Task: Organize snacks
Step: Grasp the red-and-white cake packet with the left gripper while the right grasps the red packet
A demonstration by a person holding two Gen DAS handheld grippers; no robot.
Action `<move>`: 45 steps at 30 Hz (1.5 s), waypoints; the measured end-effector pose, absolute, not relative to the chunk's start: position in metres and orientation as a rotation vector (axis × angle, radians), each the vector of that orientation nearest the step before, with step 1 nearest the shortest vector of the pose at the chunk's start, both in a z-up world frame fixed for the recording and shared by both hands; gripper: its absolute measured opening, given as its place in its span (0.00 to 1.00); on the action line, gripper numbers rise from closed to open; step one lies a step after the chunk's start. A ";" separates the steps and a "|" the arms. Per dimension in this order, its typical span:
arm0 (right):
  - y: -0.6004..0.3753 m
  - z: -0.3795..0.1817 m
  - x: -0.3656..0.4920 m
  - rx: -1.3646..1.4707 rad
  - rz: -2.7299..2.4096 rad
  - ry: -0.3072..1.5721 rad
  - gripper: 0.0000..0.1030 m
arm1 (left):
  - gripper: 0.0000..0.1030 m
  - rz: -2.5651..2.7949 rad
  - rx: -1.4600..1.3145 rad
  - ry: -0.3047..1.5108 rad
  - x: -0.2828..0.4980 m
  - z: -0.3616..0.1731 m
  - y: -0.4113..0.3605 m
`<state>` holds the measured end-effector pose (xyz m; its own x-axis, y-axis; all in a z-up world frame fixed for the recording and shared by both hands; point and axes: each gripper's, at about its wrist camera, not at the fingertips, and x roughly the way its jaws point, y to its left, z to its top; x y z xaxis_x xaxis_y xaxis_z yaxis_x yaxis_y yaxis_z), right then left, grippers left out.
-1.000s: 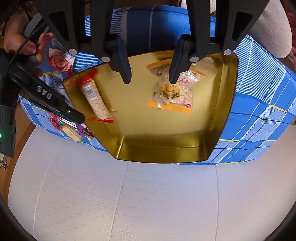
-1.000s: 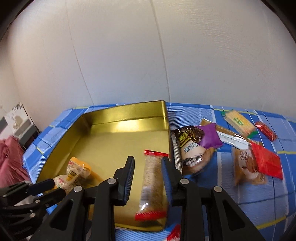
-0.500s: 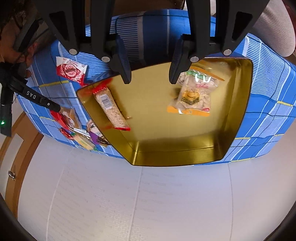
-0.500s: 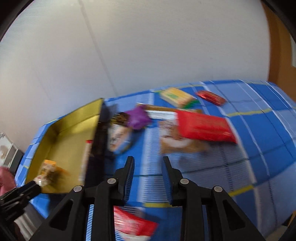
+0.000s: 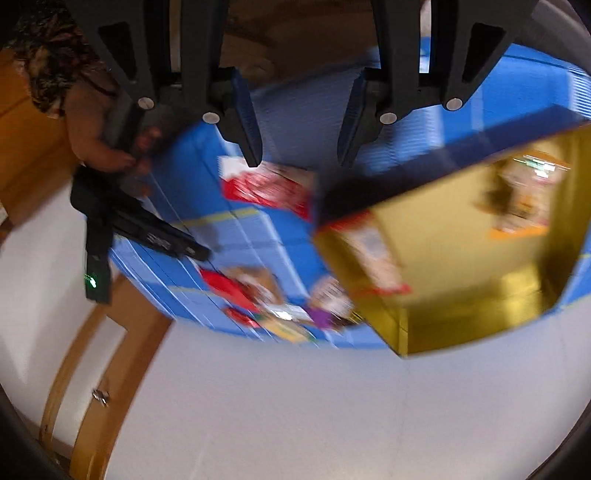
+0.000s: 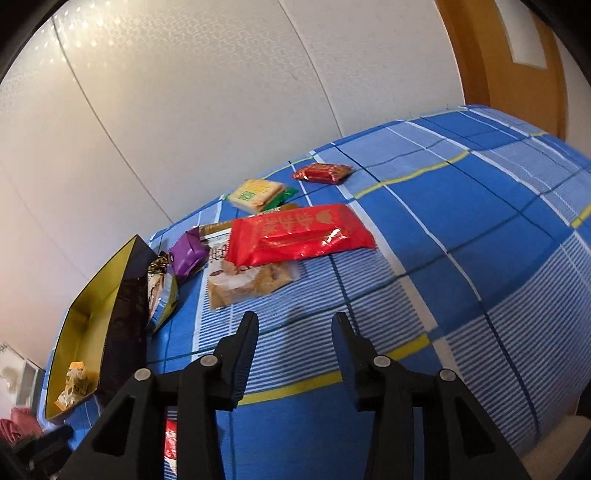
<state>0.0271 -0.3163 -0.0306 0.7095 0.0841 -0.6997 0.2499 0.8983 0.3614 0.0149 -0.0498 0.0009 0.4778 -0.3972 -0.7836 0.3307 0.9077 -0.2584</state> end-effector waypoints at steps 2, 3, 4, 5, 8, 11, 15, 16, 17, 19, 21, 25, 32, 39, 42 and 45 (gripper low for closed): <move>-0.316 -0.032 0.026 0.456 -0.097 0.781 0.41 | 0.42 -0.487 -0.071 1.022 0.020 -0.006 -0.065; -0.316 -0.032 0.026 0.454 -0.098 0.779 0.41 | 0.42 -0.508 -0.075 1.045 0.023 -0.010 -0.072; -0.316 -0.031 0.026 0.452 -0.100 0.776 0.41 | 0.42 -0.528 -0.082 1.069 0.027 -0.014 -0.078; -0.316 -0.031 0.025 0.453 -0.101 0.772 0.41 | 0.42 -0.539 -0.091 1.096 0.032 -0.019 -0.083; -0.318 -0.031 0.023 0.463 -0.102 0.767 0.41 | 0.42 -0.522 -0.094 1.132 0.046 -0.032 -0.091; -0.321 -0.033 0.023 0.474 -0.106 0.768 0.42 | 0.42 -0.513 -0.139 1.167 0.055 -0.039 -0.090; -0.325 -0.035 0.024 0.492 -0.112 0.769 0.42 | 0.43 -0.508 -0.191 1.199 0.065 -0.042 -0.095; -0.325 -0.034 0.024 0.493 -0.112 0.767 0.42 | 0.45 -0.501 -0.181 1.207 0.068 -0.043 -0.099; -0.325 -0.034 0.023 0.494 -0.114 0.764 0.42 | 0.48 -0.500 -0.171 1.209 0.069 -0.042 -0.103; -0.327 -0.033 0.023 0.497 -0.119 0.755 0.43 | 0.52 -0.480 -0.141 1.201 0.075 -0.040 -0.109; -0.330 -0.031 0.021 0.504 -0.132 0.743 0.43 | 0.53 -0.463 -0.135 1.205 0.081 -0.040 -0.116; -0.342 -0.030 0.016 0.545 -0.172 0.716 0.44 | 0.60 -0.401 -0.190 1.231 0.094 -0.041 -0.117; -0.357 -0.032 0.011 0.616 -0.206 0.694 0.45 | 0.61 -0.295 -0.179 1.245 0.121 -0.041 -0.131; -0.360 -0.033 0.012 0.634 -0.206 0.698 0.45 | 0.47 -0.298 0.080 1.113 0.101 -0.046 -0.154; -0.359 -0.034 0.013 0.633 -0.206 0.706 0.45 | 0.37 -0.321 0.116 1.054 0.091 -0.046 -0.145; -0.357 -0.033 0.013 0.623 -0.202 0.709 0.48 | 0.36 -0.343 0.145 1.013 0.084 -0.047 -0.137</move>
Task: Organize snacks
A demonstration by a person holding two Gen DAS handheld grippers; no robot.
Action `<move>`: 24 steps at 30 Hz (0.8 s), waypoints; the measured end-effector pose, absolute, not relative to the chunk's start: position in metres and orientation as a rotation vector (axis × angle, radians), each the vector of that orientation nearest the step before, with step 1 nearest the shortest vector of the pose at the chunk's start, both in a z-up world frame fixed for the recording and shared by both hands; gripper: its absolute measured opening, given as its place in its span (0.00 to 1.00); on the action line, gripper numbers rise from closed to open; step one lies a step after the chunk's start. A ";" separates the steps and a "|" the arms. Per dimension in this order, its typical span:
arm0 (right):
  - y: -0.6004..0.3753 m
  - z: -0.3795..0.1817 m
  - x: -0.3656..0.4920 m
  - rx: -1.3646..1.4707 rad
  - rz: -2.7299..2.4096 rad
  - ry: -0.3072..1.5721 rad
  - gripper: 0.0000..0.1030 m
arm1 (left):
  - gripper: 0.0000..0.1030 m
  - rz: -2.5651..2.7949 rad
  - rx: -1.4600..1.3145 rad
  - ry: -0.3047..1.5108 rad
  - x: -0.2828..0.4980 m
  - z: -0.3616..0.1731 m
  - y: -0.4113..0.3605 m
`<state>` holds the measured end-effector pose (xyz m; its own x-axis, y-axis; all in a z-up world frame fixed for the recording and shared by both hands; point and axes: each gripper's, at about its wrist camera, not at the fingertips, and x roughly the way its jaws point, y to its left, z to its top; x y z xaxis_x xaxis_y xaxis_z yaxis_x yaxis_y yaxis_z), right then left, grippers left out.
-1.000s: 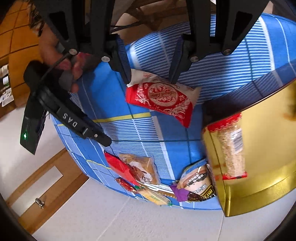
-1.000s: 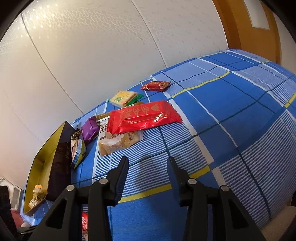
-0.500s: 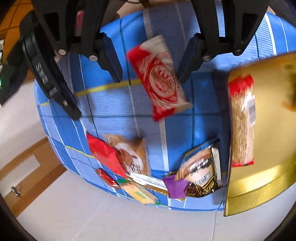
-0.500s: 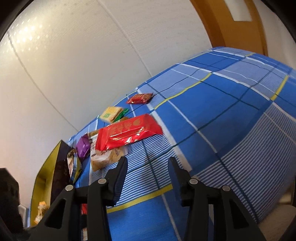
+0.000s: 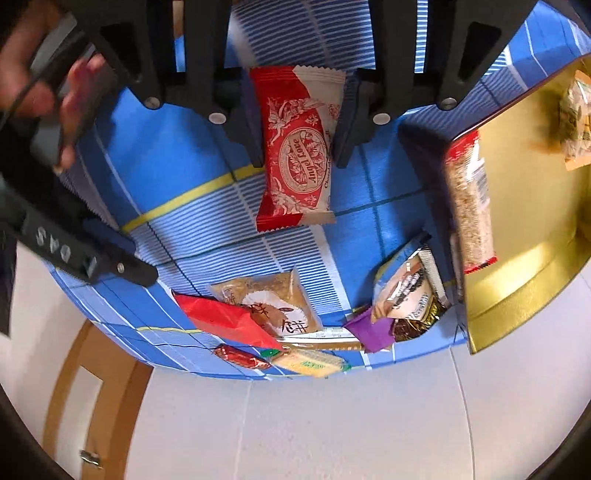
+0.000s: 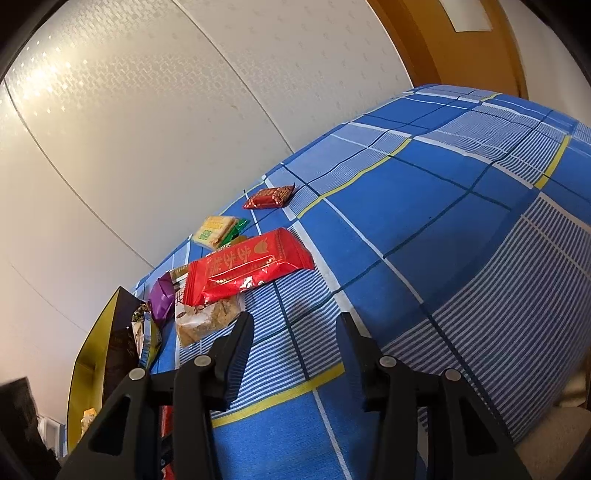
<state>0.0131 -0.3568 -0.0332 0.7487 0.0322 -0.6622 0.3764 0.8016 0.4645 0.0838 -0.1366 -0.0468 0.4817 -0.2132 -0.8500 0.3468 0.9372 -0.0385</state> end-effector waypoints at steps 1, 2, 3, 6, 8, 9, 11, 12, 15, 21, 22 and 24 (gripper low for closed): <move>-0.356 -0.033 0.014 0.618 -0.198 0.709 0.50 | 0.36 -0.345 0.153 1.000 0.081 -0.047 -0.134; -0.353 -0.032 0.015 0.607 -0.190 0.711 0.50 | 0.36 -0.350 0.155 0.988 0.077 -0.047 -0.129; -0.351 -0.031 0.016 0.598 -0.182 0.716 0.51 | 0.36 -0.355 0.154 0.976 0.074 -0.047 -0.125; -0.347 -0.027 0.025 0.573 -0.152 0.731 0.51 | 0.36 -0.369 0.161 0.952 0.068 -0.047 -0.119; -0.348 -0.019 0.039 0.536 -0.120 0.739 0.51 | 0.36 -0.382 0.148 0.941 0.065 -0.047 -0.115; -0.349 -0.015 0.047 0.514 -0.108 0.743 0.51 | 0.36 -0.385 0.139 0.939 0.064 -0.046 -0.112; -0.349 -0.004 0.070 0.423 -0.076 0.749 0.51 | 0.36 -0.389 0.122 0.940 0.065 -0.046 -0.111; -0.349 0.002 0.084 0.370 -0.055 0.754 0.51 | 0.36 -0.388 0.119 0.940 0.065 -0.046 -0.112; -0.351 0.006 0.129 0.285 0.039 0.833 0.55 | 0.36 -0.387 0.128 0.936 0.065 -0.046 -0.114; -0.358 -0.019 0.188 0.300 0.071 1.006 0.56 | 0.35 -0.392 0.104 0.939 0.065 -0.046 -0.111; -0.360 -0.023 0.190 0.311 0.074 1.015 0.56 | 0.36 -0.394 0.101 0.941 0.065 -0.046 -0.111; -0.364 -0.032 0.196 0.356 0.093 1.058 0.56 | 0.36 -0.397 0.101 0.942 0.064 -0.045 -0.110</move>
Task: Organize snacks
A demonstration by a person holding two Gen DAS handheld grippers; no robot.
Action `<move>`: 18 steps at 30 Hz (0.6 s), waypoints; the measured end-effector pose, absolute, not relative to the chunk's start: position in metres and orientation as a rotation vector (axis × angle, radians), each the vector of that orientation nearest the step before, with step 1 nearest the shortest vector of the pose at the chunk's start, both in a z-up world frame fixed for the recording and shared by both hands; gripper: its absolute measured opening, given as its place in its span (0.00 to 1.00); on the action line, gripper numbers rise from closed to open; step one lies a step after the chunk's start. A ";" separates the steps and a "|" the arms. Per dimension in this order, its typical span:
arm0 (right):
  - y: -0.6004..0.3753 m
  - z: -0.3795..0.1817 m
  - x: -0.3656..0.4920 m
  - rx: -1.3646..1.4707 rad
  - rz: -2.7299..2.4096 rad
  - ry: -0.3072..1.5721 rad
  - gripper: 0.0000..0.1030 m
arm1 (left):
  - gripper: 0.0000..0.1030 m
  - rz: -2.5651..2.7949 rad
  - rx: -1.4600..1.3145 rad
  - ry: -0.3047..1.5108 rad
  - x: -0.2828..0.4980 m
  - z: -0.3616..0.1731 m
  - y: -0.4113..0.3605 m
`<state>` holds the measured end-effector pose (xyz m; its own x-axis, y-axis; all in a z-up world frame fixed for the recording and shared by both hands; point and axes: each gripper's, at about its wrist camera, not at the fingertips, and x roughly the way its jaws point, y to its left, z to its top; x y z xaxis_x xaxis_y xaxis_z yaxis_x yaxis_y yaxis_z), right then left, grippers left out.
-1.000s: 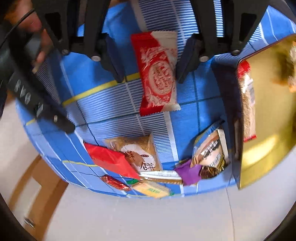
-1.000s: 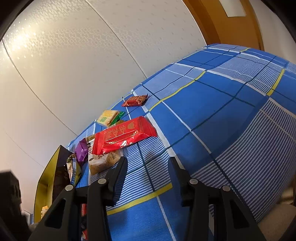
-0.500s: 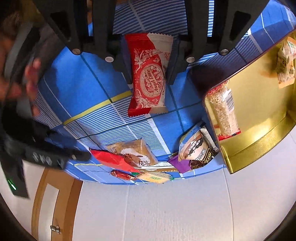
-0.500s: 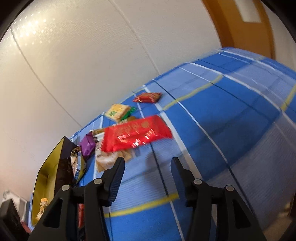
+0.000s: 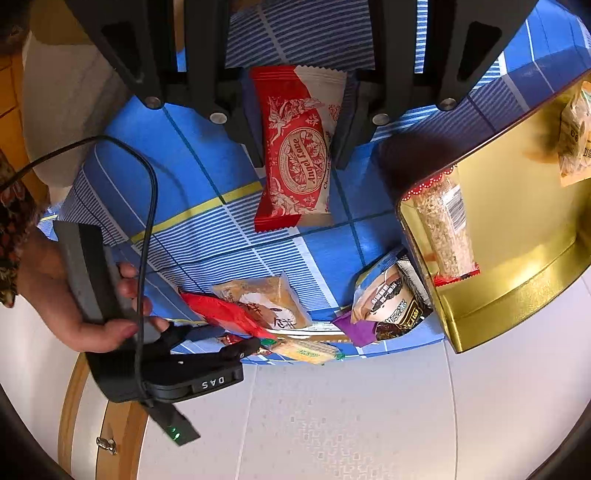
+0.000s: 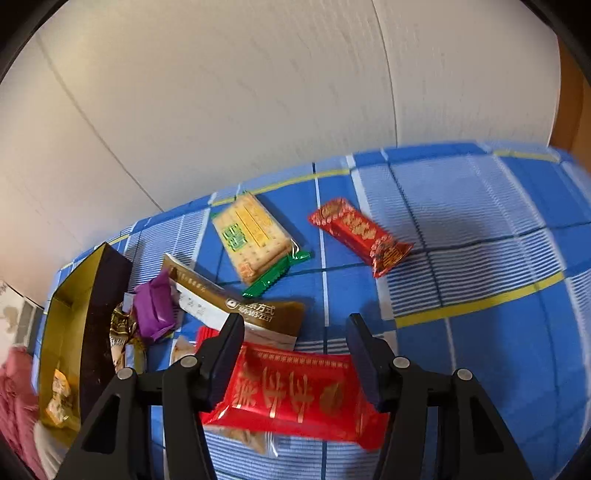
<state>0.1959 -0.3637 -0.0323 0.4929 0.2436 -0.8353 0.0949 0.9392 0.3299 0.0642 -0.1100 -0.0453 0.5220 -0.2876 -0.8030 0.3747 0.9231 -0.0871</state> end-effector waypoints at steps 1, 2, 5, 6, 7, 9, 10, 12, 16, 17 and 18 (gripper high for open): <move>-0.366 -0.034 0.196 0.372 0.099 1.068 0.56 | 0.35 -0.399 0.101 0.941 0.064 -0.045 -0.110; -0.367 -0.035 0.192 0.398 0.117 1.079 0.56 | 0.36 -0.402 0.100 0.939 0.064 -0.045 -0.109; -0.366 -0.035 0.168 0.441 0.164 1.114 0.57 | 0.36 -0.406 0.082 0.940 0.064 -0.045 -0.107; -0.365 -0.034 0.159 0.432 0.175 1.116 0.59 | 0.36 -0.406 0.075 0.940 0.064 -0.045 -0.107; -0.364 -0.034 0.152 0.423 0.180 1.119 0.62 | 0.36 -0.407 0.072 0.940 0.065 -0.046 -0.106; -0.361 -0.033 0.134 0.403 0.192 1.134 0.66 | 0.35 -0.394 0.073 0.944 0.064 -0.045 -0.106; -0.360 -0.032 0.126 0.400 0.206 1.142 0.67 | 0.35 -0.395 0.072 0.942 0.064 -0.046 -0.106; -0.356 -0.031 0.113 0.387 0.238 1.158 0.68 | 0.36 -0.396 0.072 0.940 0.064 -0.046 -0.106; -0.354 -0.019 0.096 0.328 0.241 1.145 0.68 | 0.36 -0.391 0.068 0.942 0.061 -0.045 -0.105; -0.354 -0.015 0.093 0.322 0.248 1.138 0.68 | 0.36 -0.390 0.071 0.942 0.061 -0.045 -0.105; -0.354 -0.011 0.091 0.308 0.263 1.134 0.69 | 0.36 -0.390 0.072 0.941 0.060 -0.045 -0.105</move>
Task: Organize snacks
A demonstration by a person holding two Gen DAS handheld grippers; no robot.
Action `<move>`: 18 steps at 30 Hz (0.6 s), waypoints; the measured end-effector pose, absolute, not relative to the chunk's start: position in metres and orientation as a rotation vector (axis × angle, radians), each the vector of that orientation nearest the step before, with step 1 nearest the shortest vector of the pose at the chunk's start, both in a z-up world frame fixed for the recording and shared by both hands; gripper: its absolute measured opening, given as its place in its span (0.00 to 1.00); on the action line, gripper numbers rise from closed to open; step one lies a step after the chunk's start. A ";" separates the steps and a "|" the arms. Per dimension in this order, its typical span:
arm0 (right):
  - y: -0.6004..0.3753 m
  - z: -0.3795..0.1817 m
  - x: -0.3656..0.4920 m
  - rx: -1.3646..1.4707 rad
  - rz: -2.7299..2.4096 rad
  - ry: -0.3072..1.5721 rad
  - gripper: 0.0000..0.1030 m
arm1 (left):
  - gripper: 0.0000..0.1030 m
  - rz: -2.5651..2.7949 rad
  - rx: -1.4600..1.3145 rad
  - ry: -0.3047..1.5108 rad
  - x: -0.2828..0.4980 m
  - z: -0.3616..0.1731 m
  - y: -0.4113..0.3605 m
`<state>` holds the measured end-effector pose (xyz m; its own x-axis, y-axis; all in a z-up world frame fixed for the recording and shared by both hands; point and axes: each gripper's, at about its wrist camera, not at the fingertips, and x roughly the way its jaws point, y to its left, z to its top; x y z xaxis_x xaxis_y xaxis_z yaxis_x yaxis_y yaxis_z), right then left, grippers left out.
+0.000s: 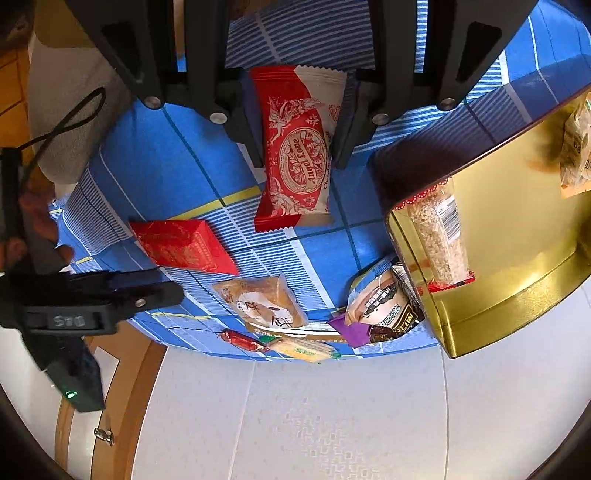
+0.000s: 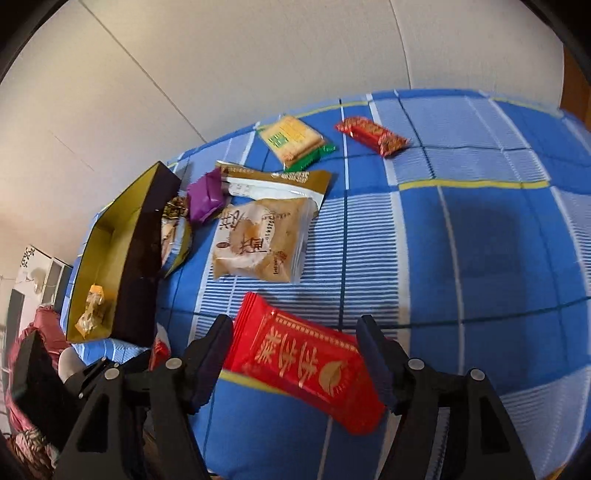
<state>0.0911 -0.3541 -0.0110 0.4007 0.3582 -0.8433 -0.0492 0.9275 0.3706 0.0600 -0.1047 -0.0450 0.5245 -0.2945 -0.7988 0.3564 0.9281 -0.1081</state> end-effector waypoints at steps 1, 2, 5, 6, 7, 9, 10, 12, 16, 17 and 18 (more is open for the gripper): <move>-0.353 -0.007 0.090 0.272 0.286 1.132 0.72 | 0.36 -0.390 0.073 0.941 0.060 -0.045 -0.105; -0.348 -0.004 0.089 0.196 0.309 1.141 0.74 | 0.36 -0.389 0.074 0.941 0.061 -0.045 -0.106; -0.334 -0.010 0.093 0.006 0.350 1.225 0.80 | 0.36 -0.384 0.070 0.945 0.062 -0.045 -0.106; -0.330 -0.013 0.094 -0.052 0.362 1.239 0.80 | 0.36 -0.383 0.070 0.946 0.062 -0.045 -0.106; -0.328 -0.016 0.093 -0.094 0.371 1.243 0.80 | 0.36 -0.383 0.069 0.947 0.062 -0.045 -0.106; -0.323 -0.024 0.097 -0.149 0.398 1.264 0.80 | 0.36 -0.384 0.064 0.949 0.062 -0.045 -0.105; -0.324 -0.026 0.098 -0.159 0.404 1.270 0.80 | 0.36 -0.384 0.065 0.949 0.061 -0.045 -0.105; -0.325 -0.031 0.100 -0.180 0.406 1.280 0.80 | 0.36 -0.384 0.072 0.947 0.061 -0.045 -0.106; -0.320 -0.032 0.101 -0.152 0.334 1.267 0.71 | 0.36 -0.386 0.063 0.946 0.061 -0.045 -0.105; -0.316 -0.031 0.098 -0.155 0.309 1.259 0.67 | 0.36 -0.386 0.057 0.947 0.061 -0.045 -0.104; -0.312 -0.029 0.094 -0.143 0.289 1.255 0.59 | 0.36 -0.385 0.054 0.947 0.061 -0.045 -0.104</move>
